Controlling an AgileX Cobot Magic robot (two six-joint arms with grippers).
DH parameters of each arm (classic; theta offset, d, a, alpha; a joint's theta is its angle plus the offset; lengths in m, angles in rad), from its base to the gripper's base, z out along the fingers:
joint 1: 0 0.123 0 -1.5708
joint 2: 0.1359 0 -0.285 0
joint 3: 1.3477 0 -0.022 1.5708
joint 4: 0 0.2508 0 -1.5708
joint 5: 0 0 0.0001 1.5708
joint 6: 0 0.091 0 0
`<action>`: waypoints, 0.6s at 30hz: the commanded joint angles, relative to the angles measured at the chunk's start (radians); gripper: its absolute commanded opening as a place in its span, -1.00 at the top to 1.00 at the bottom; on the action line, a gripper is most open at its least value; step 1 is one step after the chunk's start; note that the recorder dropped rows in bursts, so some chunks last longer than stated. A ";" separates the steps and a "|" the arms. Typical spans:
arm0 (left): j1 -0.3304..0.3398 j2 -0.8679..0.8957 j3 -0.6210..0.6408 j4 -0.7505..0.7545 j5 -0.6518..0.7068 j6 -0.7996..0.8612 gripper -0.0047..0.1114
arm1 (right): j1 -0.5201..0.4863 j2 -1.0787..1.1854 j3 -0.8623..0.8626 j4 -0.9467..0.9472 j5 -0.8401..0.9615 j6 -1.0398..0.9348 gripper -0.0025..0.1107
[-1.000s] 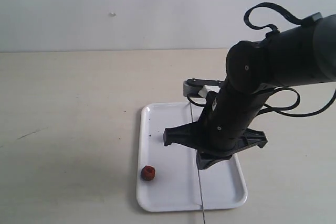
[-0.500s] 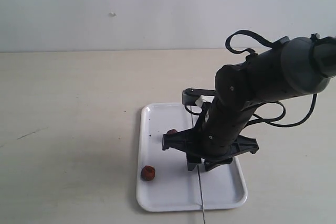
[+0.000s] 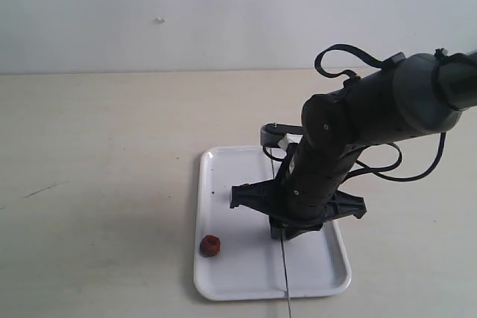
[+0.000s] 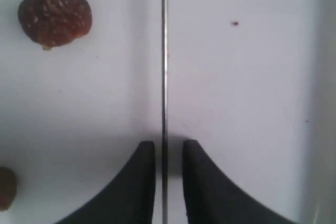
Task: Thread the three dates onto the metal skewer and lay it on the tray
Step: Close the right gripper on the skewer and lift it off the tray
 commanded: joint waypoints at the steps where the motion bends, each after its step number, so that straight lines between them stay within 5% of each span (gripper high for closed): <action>1: -0.005 -0.006 -0.002 0.005 -0.003 -0.003 0.92 | 0.003 0.048 0.008 -0.013 -0.004 0.008 0.69; 5: -0.005 -0.006 -0.002 0.005 -0.003 -0.003 0.92 | 0.003 0.036 0.008 -0.013 0.010 0.008 0.96; 18: -0.005 -0.006 -0.002 0.005 -0.003 -0.003 0.92 | 0.001 -0.268 0.008 -0.100 0.132 0.015 0.96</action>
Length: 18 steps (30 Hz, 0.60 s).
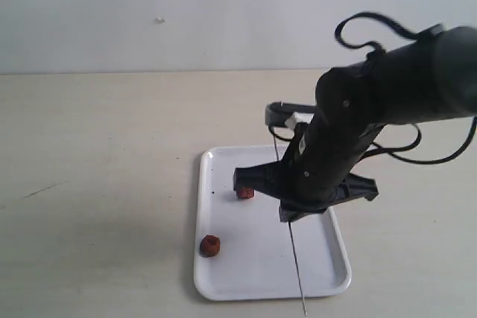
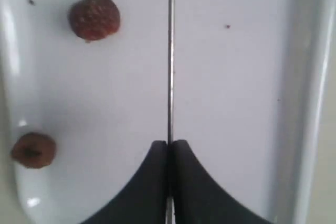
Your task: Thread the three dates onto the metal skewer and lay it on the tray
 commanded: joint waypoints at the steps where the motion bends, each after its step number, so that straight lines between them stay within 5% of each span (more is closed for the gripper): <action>1: -0.005 -0.006 -0.002 0.005 -0.003 -0.003 0.92 | 0.001 -0.173 0.001 -0.108 0.085 0.017 0.96; 10: -0.005 -0.006 -0.002 0.005 -0.003 -0.003 0.92 | 0.001 -0.444 0.001 -0.396 0.155 -0.038 0.96; 18: -0.005 -0.006 -0.002 0.005 -0.003 -0.003 0.92 | 0.001 -0.468 0.001 -0.426 -0.007 -0.182 0.96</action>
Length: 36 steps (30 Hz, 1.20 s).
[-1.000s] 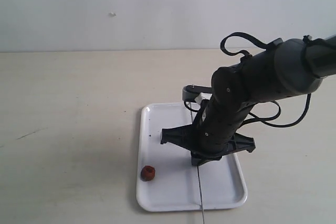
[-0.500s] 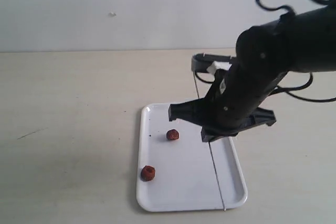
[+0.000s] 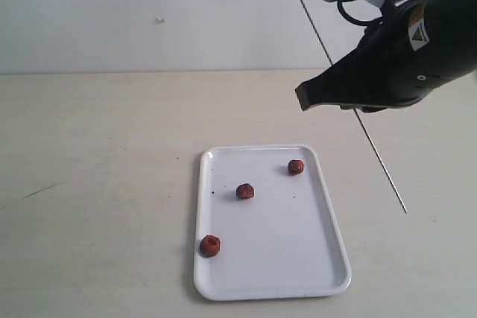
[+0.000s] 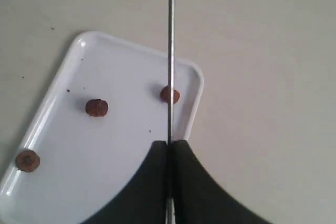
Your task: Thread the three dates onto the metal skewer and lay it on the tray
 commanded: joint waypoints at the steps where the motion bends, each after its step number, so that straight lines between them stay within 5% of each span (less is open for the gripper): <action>1: -0.005 -0.006 -0.002 0.005 -0.003 -0.003 0.92 | 0.001 0.000 0.001 -0.037 -0.145 -0.078 0.96; 10: -0.005 -0.006 -0.002 0.067 -0.050 -0.001 0.92 | 0.001 0.005 0.001 -0.084 -0.256 -0.164 0.96; 17: -0.005 -0.006 -0.002 0.056 -0.516 -0.016 0.92 | 0.001 0.005 0.001 -0.089 -0.225 -0.179 0.96; 26: -0.005 -0.006 -0.002 0.054 -0.774 -0.009 0.92 | 0.001 0.005 0.001 -0.123 -0.206 -0.175 0.96; 31: -0.005 0.008 -0.009 -0.193 -1.012 -0.061 0.92 | 0.001 0.005 0.001 -0.123 -0.204 -0.168 0.96; 36: -0.005 0.203 -0.205 -0.453 -0.821 0.123 0.92 | 0.001 0.005 0.001 -0.121 -0.172 -0.135 0.96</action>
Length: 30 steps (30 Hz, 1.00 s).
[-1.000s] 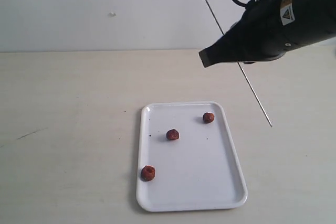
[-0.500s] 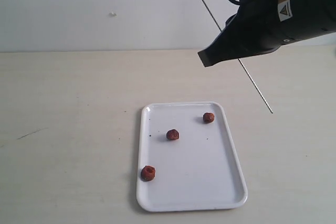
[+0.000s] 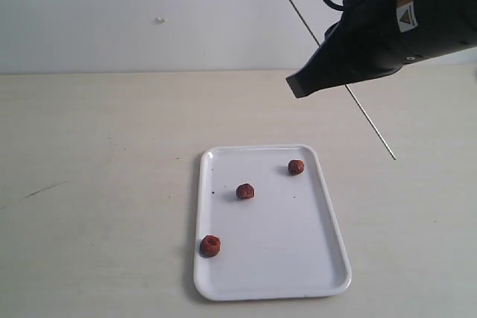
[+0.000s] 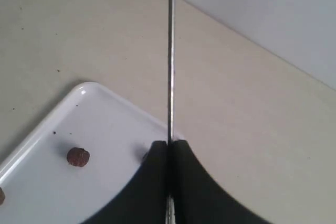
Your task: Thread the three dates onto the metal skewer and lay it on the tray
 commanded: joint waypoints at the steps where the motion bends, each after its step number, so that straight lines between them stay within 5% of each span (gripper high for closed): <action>1: -0.005 0.201 -0.178 -0.209 0.143 0.165 0.92 | 0.001 0.001 0.001 -0.005 0.045 0.031 0.96; 14: -0.012 1.153 -0.775 -0.008 0.771 0.238 0.89 | 0.001 0.001 0.125 -0.005 0.156 0.173 0.96; 25: -0.224 1.642 -1.218 -0.071 1.386 0.437 0.26 | 0.001 0.001 0.257 -0.044 0.025 0.236 0.96; 30: -0.300 1.761 -1.391 -0.069 1.520 0.472 0.22 | 0.001 0.001 0.257 -0.070 0.027 0.248 0.96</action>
